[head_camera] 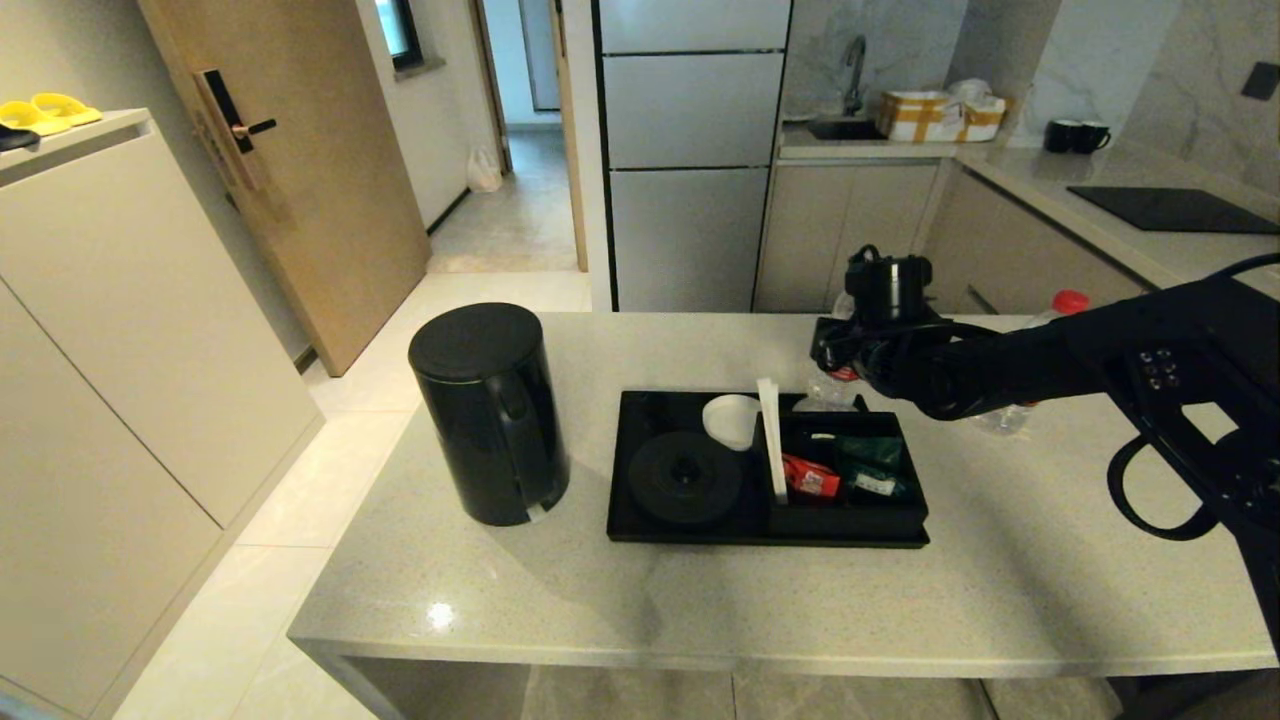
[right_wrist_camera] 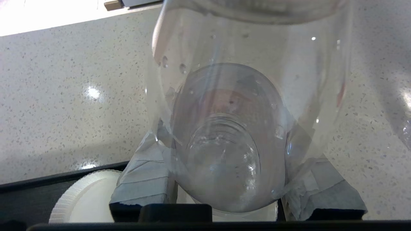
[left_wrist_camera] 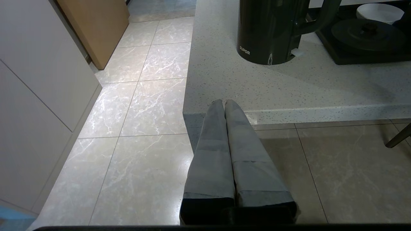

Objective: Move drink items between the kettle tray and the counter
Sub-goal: Return the bottled water to its original position

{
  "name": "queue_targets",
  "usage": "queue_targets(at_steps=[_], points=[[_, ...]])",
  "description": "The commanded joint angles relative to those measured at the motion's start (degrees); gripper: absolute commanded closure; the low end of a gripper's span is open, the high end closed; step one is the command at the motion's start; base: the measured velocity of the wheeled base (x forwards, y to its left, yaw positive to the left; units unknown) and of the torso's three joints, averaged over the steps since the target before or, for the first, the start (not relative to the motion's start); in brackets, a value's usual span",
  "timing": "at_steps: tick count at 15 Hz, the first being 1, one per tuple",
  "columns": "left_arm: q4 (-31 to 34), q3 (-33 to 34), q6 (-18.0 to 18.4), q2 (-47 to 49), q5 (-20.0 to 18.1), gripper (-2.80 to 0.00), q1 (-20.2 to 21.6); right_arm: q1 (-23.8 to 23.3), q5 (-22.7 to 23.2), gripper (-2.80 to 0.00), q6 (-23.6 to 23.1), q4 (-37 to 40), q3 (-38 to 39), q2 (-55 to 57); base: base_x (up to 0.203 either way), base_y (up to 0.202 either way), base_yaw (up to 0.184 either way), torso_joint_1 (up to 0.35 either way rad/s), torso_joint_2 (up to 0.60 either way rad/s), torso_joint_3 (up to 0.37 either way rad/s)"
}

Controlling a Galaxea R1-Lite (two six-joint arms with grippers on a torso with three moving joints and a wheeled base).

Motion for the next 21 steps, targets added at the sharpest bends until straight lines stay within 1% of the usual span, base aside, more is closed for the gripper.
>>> queue_targets(at_steps=[1, 7, 11, 16, 21], points=[[-0.01, 0.00, 0.03, 0.00, 0.00, 0.00, 0.02, 0.02, -0.19, 0.00, 0.06, -0.21, 1.32, -1.63, 0.000, 0.000, 0.000, 0.000, 0.00, 0.000], [-0.01, 0.00, 0.03, 0.00, 0.00, 0.00, 0.02, 0.02, -0.19, 0.00, -0.12, -1.49, 4.96, -4.62, 0.000, 0.000, 0.000, 0.000, 0.00, 0.000], [-0.01, 0.00, 0.03, 0.00, 0.00, 0.00, 0.02, 0.02, -0.19, 0.00, -0.30, -0.96, 5.05, -4.01, 0.000, 0.000, 0.000, 0.000, 0.00, 0.000], [-0.01, 0.05, 0.03, 0.00, 0.00, 0.00, 0.02, -0.39, -0.10, 0.00, -0.56, -0.85, 4.23, -0.37, 0.000, 0.000, 0.000, 0.000, 0.00, 0.000], [-0.01, 0.00, 0.03, 0.00, -0.07, 0.00, 0.02, -0.77, 0.08, 0.00, -0.64, -0.79, 4.03, -0.09, 0.000, 0.000, 0.000, 0.000, 0.00, 0.000]])
